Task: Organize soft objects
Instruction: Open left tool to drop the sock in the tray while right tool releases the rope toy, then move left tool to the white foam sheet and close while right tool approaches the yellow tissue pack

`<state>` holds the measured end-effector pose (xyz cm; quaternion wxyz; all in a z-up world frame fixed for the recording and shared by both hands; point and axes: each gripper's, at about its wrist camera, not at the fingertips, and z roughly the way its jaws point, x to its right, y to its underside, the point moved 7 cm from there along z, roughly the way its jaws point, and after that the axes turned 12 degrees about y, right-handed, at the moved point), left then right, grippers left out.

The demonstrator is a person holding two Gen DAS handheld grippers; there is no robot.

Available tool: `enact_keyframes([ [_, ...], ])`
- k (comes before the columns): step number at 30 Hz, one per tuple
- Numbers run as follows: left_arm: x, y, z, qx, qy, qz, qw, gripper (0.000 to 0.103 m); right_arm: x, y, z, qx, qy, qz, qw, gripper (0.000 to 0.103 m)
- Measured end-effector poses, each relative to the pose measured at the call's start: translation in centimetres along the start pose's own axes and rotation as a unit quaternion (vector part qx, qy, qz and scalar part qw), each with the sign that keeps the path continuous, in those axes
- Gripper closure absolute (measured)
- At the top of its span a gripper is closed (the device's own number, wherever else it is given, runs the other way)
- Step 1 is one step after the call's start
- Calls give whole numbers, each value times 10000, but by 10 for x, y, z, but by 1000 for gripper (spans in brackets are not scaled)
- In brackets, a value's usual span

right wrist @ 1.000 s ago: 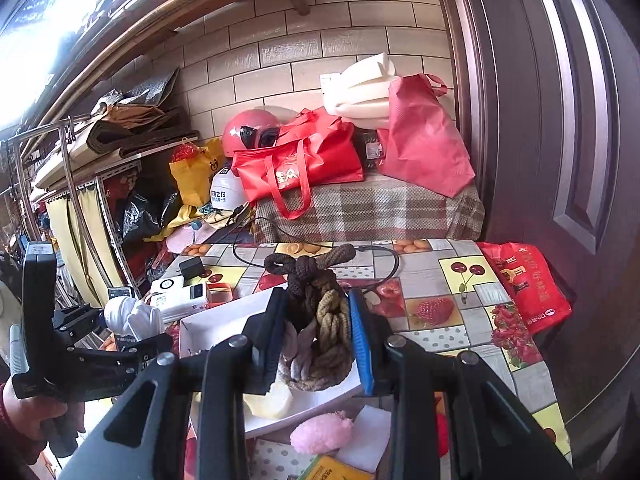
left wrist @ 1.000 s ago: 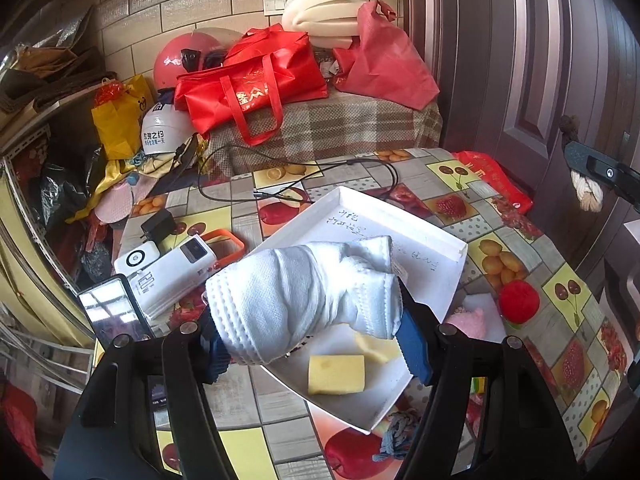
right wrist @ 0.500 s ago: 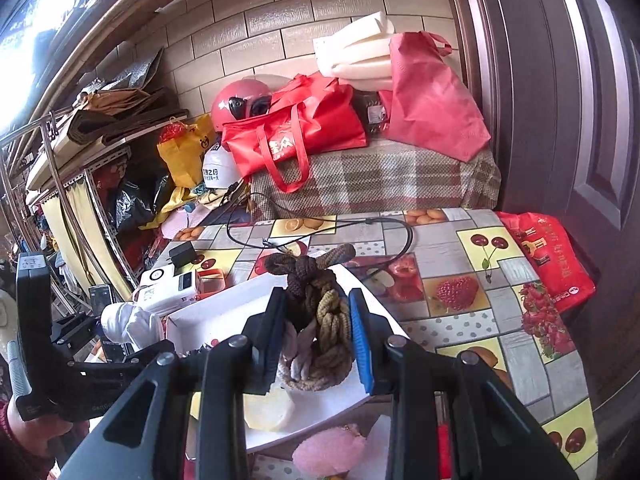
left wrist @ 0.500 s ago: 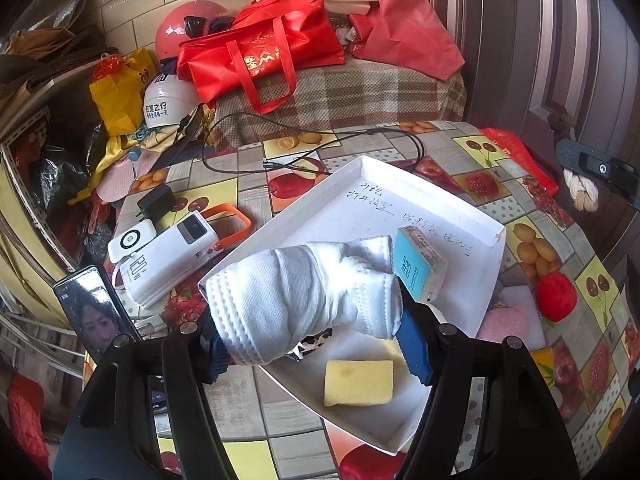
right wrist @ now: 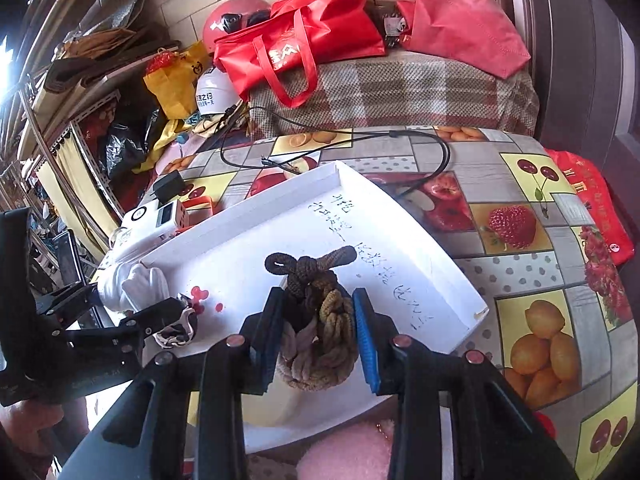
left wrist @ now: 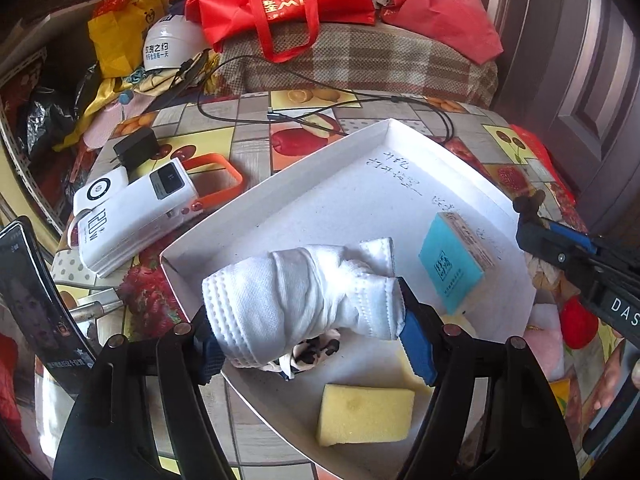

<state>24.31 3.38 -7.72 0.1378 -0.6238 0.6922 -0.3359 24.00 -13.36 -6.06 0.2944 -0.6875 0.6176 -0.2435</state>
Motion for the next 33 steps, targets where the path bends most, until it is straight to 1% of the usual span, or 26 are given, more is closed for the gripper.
enact_keyframes([
  [3, -3, -2, 4, 37, 68, -99, 9999, 31, 0, 1, 9, -57, 37, 42, 10000, 69],
  [10, 1, 0, 16, -11, 141, -106, 9998, 31, 3, 5, 23, -192, 123, 86, 9997, 68],
  [11, 2, 0, 16, 0, 167, -115, 9998, 30, 4, 5, 24, -177, 145, 110, 9997, 67],
  [12, 3, 0, 17, -11, 219, -99, 9997, 23, 5, 5, 24, -138, 171, 159, 9996, 63],
  [13, 5, 0, 17, -10, 279, -40, 9996, 19, 7, 4, 23, -97, 171, 235, 9995, 47],
  [14, 7, 0, 17, 7, 261, 45, 9996, 15, 9, 3, 22, -63, 139, 311, 9994, 35],
  [15, 8, -1, 16, 14, 190, 120, 9997, 5, 10, 3, 21, -27, 135, 367, 9992, 9],
  [16, 10, -1, 15, 46, 148, 164, 9997, 0, 12, 2, 18, 53, 157, 404, 9990, 0],
  [18, 12, -3, 10, 153, 139, 209, 9996, 0, 14, 0, 12, 144, 193, 422, 9988, 0],
  [21, 15, -5, 2, 267, 29, 279, 9993, 0, 17, 1, 5, 188, 242, 487, 9983, 0],
  [25, 24, -3, -12, 411, 29, 377, 9984, 0, 22, 3, -13, 332, 258, 664, 9969, 0],
  [26, 28, 0, -17, 446, 77, 386, 9982, 0, 25, 4, -19, 378, 247, 729, 9963, 0],
  [28, 39, 12, -26, 445, 362, 414, 9975, 0, 32, 10, -33, 454, 250, 889, 9947, 0],
  [29, 47, 21, -29, 382, 503, 487, 9968, 0, 36, 15, -40, 464, 248, 961, 9940, 0],
  [31, 61, 42, -35, 272, 640, 658, 9954, 0, 44, 27, -55, 478, 246, 1059, 9929, 0],
  [33, 74, 60, -42, 219, 810, 768, 9935, 0, 55, 42, -70, 478, 333, 1123, 9920, 0],
])
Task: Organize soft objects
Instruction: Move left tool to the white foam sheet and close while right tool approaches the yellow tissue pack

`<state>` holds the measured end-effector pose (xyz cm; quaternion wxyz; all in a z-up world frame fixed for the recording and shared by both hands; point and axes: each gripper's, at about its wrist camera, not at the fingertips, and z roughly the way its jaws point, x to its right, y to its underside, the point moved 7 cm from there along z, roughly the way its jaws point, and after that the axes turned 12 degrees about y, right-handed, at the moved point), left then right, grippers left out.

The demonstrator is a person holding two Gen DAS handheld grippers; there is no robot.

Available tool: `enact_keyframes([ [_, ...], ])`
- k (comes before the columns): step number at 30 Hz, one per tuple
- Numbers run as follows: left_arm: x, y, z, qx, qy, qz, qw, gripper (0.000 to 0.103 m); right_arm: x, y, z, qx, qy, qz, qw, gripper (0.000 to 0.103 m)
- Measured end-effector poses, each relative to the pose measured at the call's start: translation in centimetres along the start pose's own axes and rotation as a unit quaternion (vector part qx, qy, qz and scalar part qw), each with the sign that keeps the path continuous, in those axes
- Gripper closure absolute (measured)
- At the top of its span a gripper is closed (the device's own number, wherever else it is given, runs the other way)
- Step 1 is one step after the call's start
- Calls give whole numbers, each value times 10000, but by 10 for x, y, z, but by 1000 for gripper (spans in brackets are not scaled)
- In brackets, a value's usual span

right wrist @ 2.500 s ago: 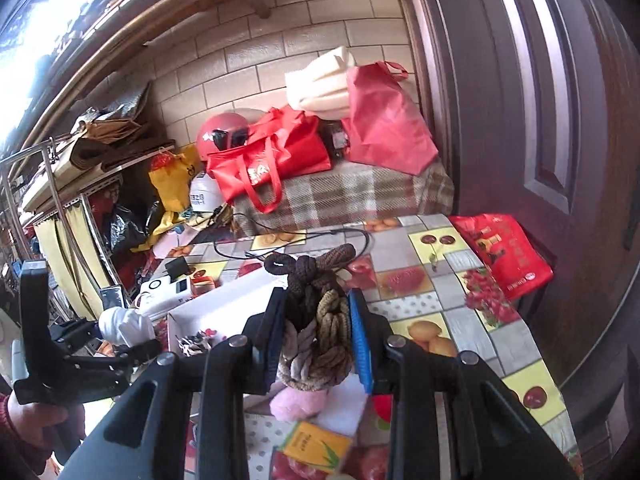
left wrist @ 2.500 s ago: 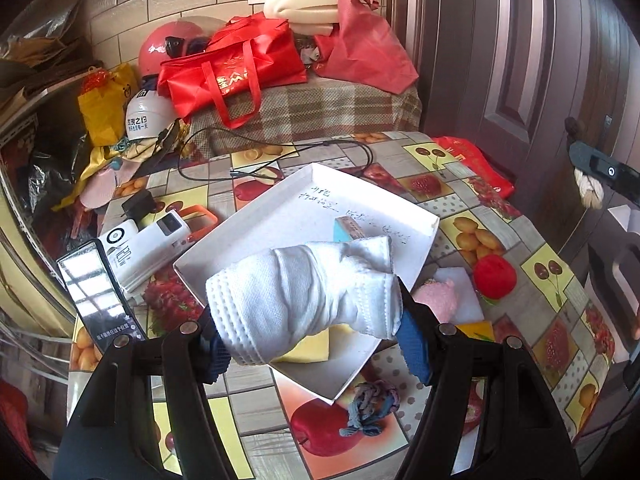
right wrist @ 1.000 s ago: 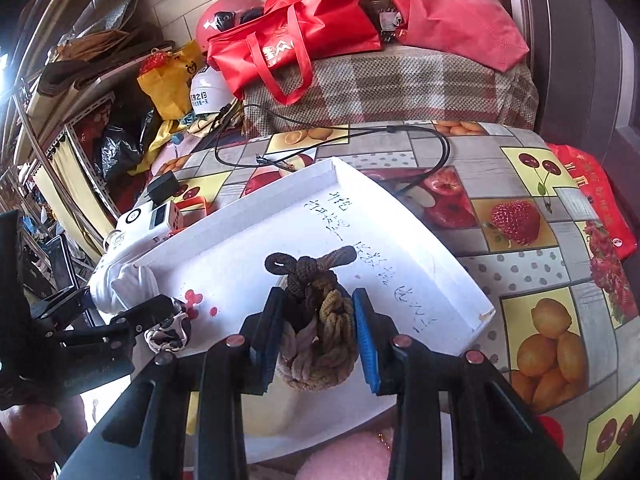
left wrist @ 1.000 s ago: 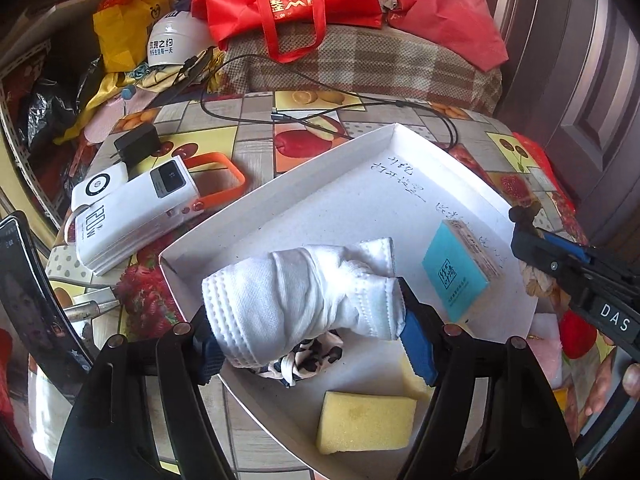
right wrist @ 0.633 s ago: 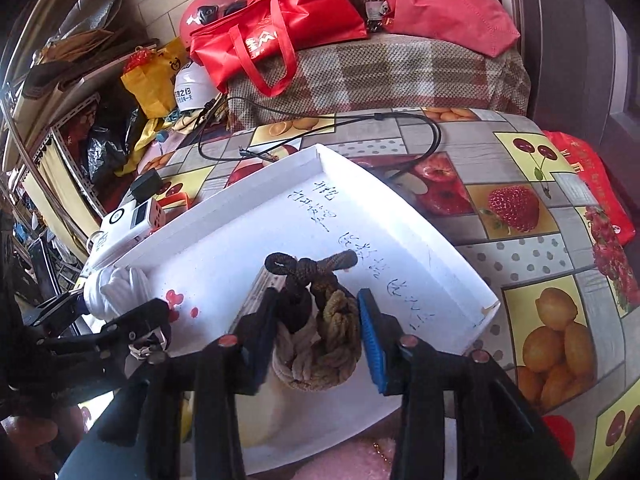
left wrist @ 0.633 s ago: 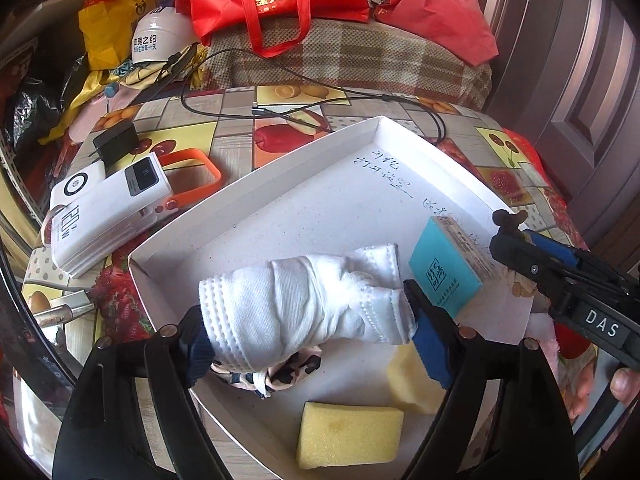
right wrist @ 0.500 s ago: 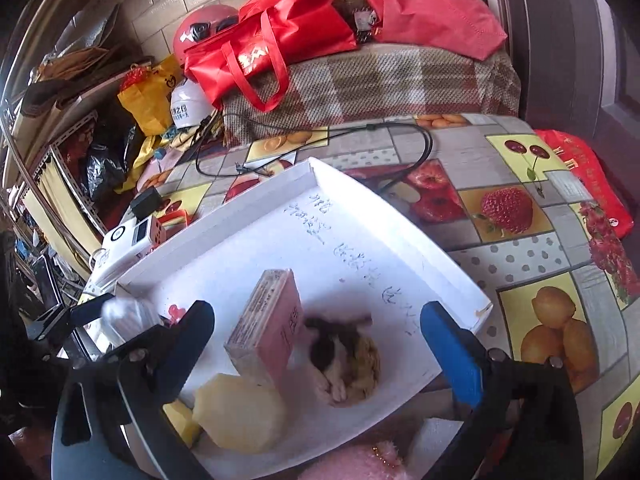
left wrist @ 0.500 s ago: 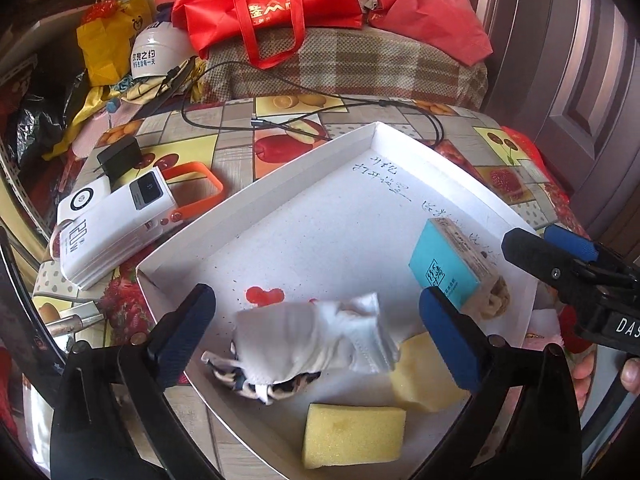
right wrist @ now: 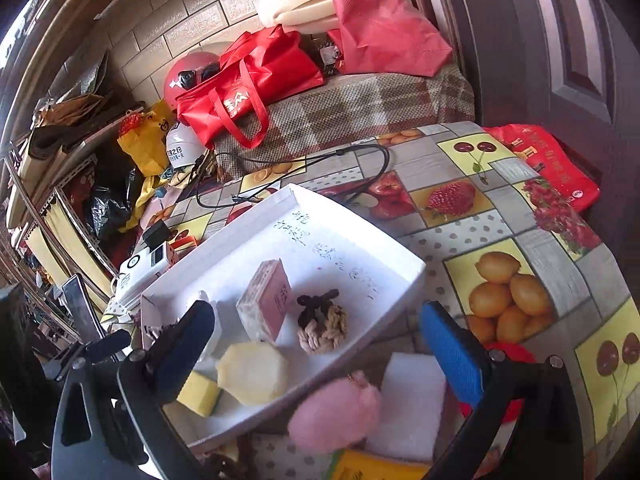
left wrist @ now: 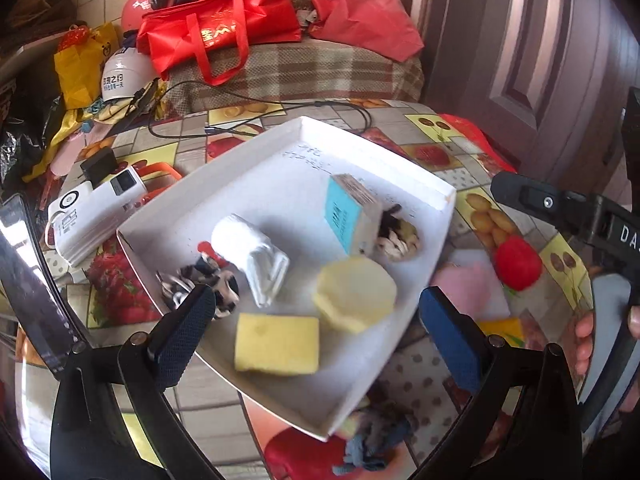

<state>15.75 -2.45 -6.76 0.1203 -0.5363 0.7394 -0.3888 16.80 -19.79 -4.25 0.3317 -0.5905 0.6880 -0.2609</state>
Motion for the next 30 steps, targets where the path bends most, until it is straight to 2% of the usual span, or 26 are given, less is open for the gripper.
enact_keyframes([
  [3, 21, 13, -6, -84, 209, 182, 9996, 0, 28, 13, -25, 102, 337, 44, 9994, 0],
  [7, 35, 16, -15, -44, 439, 326, 9985, 0, 63, 29, -52, 176, 809, -7, 9966, 0],
  [8, 35, 18, -18, -35, 542, 305, 9981, 0, 71, 34, -56, 138, 895, -18, 9959, 0],
  [12, 38, 34, -18, -246, 546, 377, 9975, 0, 103, 62, -66, -122, 1222, 143, 9923, 0],
  [15, 45, 53, -16, -463, 617, 558, 9955, 0, 125, 86, -71, -396, 1335, 580, 9886, 0],
  [19, 69, 78, -10, -792, 987, 908, 9878, 0, 141, 111, -78, -591, 1409, 982, 9834, 0],
  [21, 89, 90, -8, -953, 1259, 1222, 9799, 0, 145, 119, -83, -626, 1450, 1026, 9821, 0],
  [23, 115, 102, -4, -1095, 1526, 1704, 9673, 1, 150, 126, -88, -647, 1481, 1061, 9811, 0],
  [27, 169, 131, 5, -1367, 1887, 2866, 9293, 1, 159, 137, -92, -787, 1456, 1057, 9805, 0],
  [30, 194, 153, 19, -1611, 1883, 3504, 9032, 1, 162, 136, -94, -820, 1450, 881, 9821, 0],
])
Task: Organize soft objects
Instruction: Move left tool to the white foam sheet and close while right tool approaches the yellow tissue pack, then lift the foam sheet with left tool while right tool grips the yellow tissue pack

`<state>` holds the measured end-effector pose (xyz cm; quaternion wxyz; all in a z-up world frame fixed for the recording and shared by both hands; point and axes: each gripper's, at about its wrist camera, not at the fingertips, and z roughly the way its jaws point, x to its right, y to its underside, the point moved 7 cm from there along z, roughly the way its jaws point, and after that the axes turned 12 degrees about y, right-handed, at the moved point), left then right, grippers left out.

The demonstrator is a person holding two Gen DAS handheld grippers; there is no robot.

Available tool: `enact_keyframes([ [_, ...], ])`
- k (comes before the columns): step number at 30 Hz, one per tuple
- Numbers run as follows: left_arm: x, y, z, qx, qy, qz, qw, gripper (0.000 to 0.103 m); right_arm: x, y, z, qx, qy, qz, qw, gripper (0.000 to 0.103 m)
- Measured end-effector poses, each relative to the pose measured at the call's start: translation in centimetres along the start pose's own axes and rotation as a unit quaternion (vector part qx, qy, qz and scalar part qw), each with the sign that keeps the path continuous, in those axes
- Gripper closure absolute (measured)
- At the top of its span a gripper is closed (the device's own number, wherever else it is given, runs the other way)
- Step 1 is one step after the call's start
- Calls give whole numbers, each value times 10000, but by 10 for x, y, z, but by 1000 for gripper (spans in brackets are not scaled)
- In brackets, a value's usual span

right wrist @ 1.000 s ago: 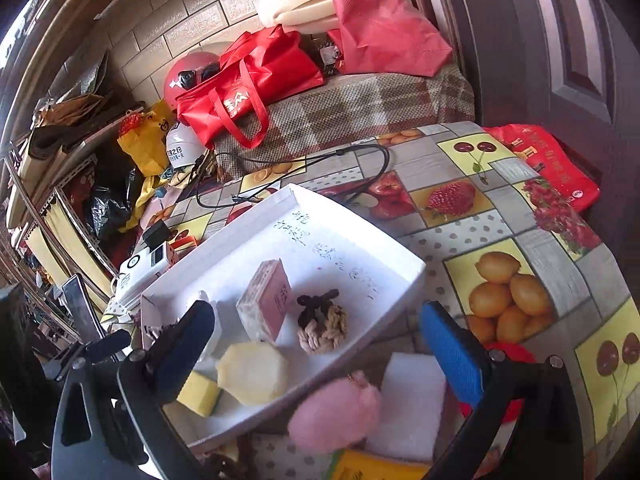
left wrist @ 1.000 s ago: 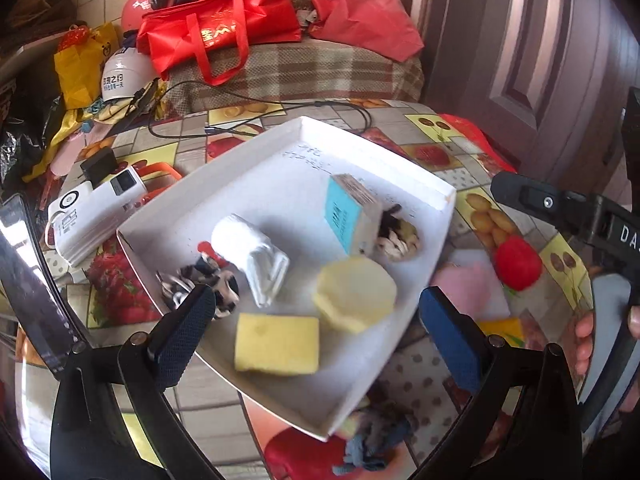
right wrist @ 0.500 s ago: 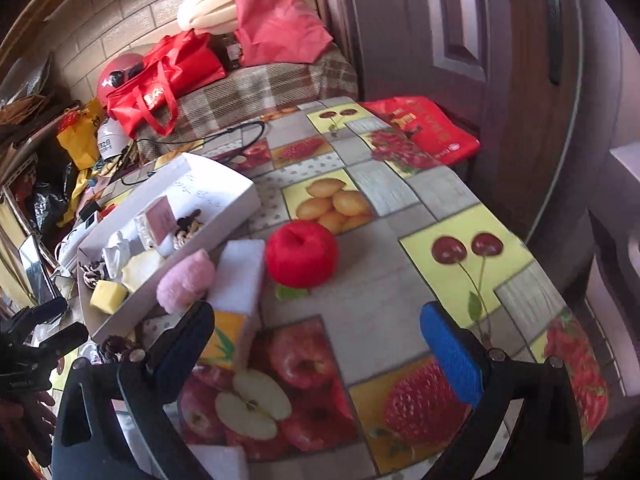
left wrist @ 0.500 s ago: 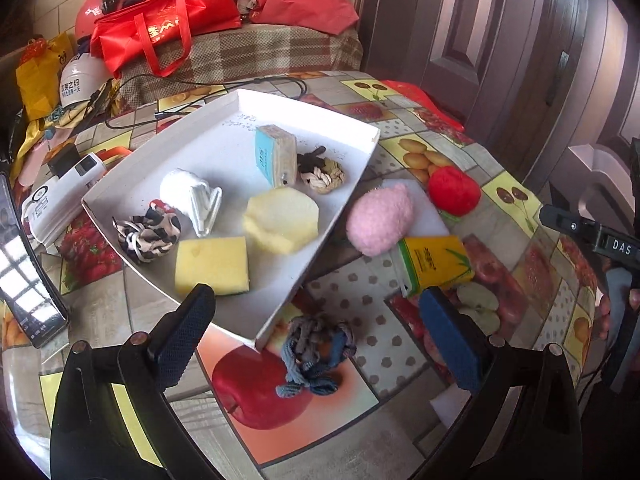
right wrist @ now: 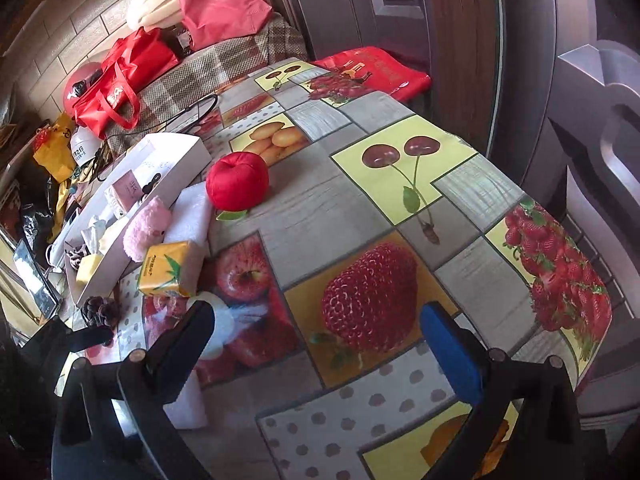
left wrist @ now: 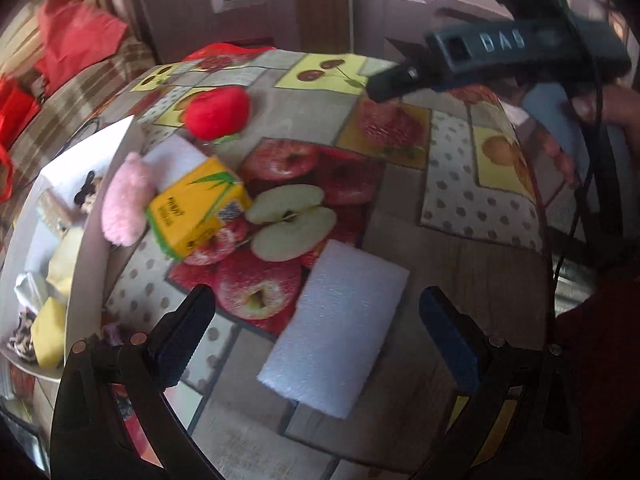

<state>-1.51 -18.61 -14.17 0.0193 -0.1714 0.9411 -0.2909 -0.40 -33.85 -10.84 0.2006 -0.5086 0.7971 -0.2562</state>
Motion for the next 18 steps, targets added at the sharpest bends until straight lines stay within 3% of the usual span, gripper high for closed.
enact_keyframes([
  [3, 6, 2, 20, -316, -134, 305, 9989, 1, 0, -7, -3, 71, -54, -97, 9999, 0],
  [5, 1, 3, 18, -255, 45, 98, 9996, 17, -5, -13, -3, 93, -170, -211, 9996, 0],
  [6, -2, 4, 16, -237, 174, -69, 9995, 35, -11, -17, -2, 111, -234, -314, 9992, 0],
  [7, -8, 7, 14, -228, 225, -231, 9992, 46, -19, -20, 0, 135, -307, -449, 9984, 0],
  [13, -36, 44, -11, -81, -117, -991, 9950, 47, -89, -28, 21, 184, -630, -1498, 9865, 0],
  [18, -56, 79, -35, 46, -536, -1625, 9852, 47, -155, -24, 38, 302, -892, -2431, 9654, 0],
])
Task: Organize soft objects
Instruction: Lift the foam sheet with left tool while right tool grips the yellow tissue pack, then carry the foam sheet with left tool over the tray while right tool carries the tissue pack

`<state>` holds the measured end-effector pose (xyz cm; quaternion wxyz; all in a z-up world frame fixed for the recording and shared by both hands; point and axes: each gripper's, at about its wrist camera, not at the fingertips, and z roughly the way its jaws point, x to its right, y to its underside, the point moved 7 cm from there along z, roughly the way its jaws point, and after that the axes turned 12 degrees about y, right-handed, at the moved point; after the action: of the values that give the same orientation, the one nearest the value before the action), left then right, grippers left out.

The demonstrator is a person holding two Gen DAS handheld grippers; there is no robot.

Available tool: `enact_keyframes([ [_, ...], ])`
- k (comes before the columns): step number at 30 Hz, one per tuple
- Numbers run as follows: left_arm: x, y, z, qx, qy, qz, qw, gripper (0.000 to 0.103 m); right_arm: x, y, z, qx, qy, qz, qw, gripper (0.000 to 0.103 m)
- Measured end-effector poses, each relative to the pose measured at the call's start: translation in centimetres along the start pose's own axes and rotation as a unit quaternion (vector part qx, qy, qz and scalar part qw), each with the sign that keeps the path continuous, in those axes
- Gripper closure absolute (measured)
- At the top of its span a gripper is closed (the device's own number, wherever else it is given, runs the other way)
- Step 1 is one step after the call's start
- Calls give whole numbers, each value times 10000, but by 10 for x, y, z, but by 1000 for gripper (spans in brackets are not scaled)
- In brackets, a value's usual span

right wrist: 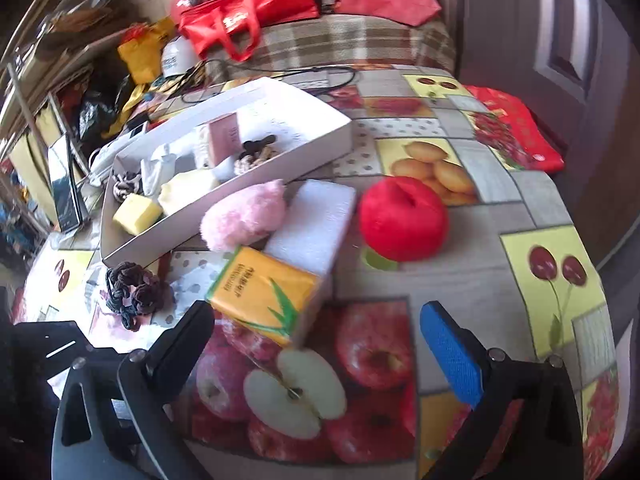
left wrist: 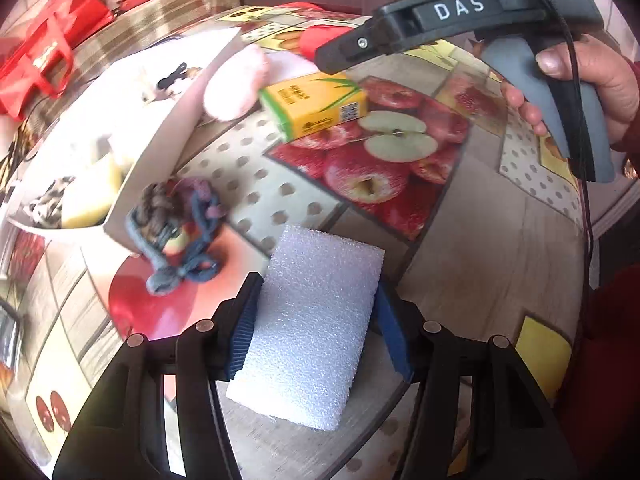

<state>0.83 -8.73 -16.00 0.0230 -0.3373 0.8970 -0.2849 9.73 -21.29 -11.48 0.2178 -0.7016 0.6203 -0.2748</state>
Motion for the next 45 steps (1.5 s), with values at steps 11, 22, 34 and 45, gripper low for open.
enact_keyframes([
  [11, -43, 36, -30, 306, -488, -1054, 9928, 47, -47, 4, 29, -463, -697, -663, 9943, 1],
  [22, -52, 37, -32, 426, -543, -1129, 9912, 47, -50, 15, 12, -482, -758, -897, 9919, 1],
  [34, -56, 35, -36, 549, -504, -1327, 9883, 49, -69, 23, 18, -533, -263, -1277, 9900, 55],
  [45, -76, -6, -105, 1494, -991, -1359, 9744, 49, -28, -48, -66, 789, -409, -96, 9960, 55],
])
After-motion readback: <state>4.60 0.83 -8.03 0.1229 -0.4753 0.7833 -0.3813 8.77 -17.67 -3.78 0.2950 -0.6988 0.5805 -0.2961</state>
